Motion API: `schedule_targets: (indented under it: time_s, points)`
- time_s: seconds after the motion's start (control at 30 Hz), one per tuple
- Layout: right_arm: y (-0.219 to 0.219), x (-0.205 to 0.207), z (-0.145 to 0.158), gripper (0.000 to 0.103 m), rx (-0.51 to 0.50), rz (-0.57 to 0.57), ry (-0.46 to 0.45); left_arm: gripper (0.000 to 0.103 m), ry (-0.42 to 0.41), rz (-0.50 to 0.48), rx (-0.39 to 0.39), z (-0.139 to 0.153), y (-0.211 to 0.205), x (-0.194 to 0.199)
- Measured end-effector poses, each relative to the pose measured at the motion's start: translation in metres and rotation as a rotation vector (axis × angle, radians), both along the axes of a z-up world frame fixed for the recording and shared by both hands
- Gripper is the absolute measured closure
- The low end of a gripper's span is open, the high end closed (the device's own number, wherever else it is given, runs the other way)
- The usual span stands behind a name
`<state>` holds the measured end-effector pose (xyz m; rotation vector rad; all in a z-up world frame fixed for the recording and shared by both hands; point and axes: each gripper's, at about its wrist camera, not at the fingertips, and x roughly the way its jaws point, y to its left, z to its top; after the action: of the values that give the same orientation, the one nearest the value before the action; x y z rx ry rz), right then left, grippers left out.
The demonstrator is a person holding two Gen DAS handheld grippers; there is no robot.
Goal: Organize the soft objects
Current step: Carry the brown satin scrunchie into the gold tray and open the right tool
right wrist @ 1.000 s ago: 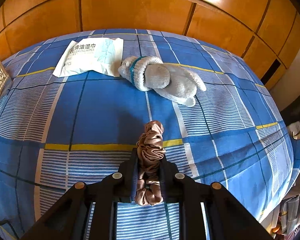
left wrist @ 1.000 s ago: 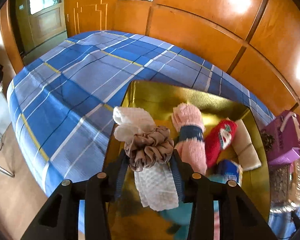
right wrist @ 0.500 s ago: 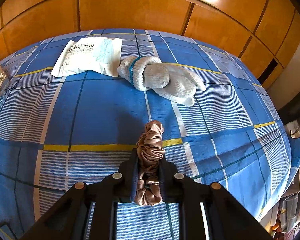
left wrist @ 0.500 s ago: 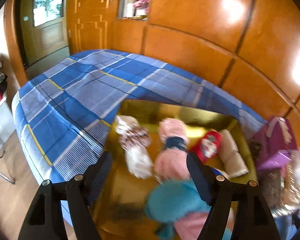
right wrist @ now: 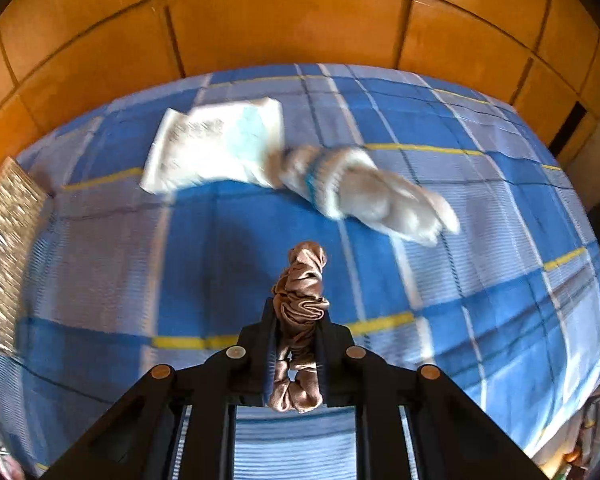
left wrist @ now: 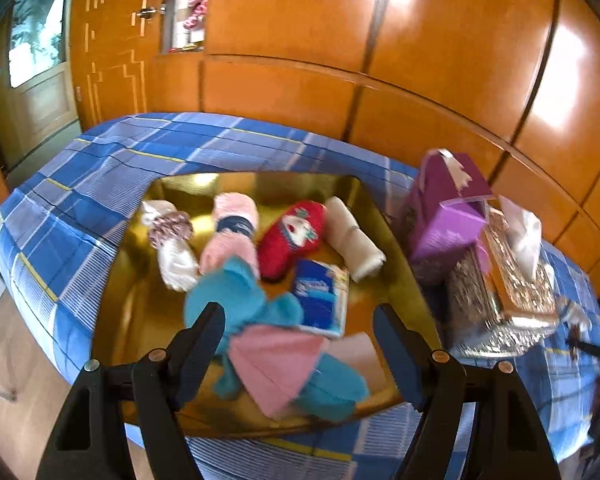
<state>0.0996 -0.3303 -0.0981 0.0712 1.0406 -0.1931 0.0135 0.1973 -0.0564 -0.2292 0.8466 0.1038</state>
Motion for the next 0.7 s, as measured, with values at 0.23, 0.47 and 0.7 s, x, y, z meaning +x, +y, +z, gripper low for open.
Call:
schedule_targets:
  time_s: [0.23, 0.47, 0.7]
  points:
    - [0.038, 0.031, 0.024, 0.088, -0.007, 0.093, -0.023, 0.026, 0.022, -0.028, 0.002, -0.008, -0.015, -0.01]
    - [0.098, 0.066, 0.069, 0.088, -0.022, 0.23, -0.087, 0.026, 0.017, -0.024, 0.015, -0.008, -0.013, -0.018]
    - [0.164, 0.091, 0.108, 0.088, 0.011, 0.351, -0.148, 0.026, 0.017, -0.016, 0.017, -0.009, -0.01, -0.022]
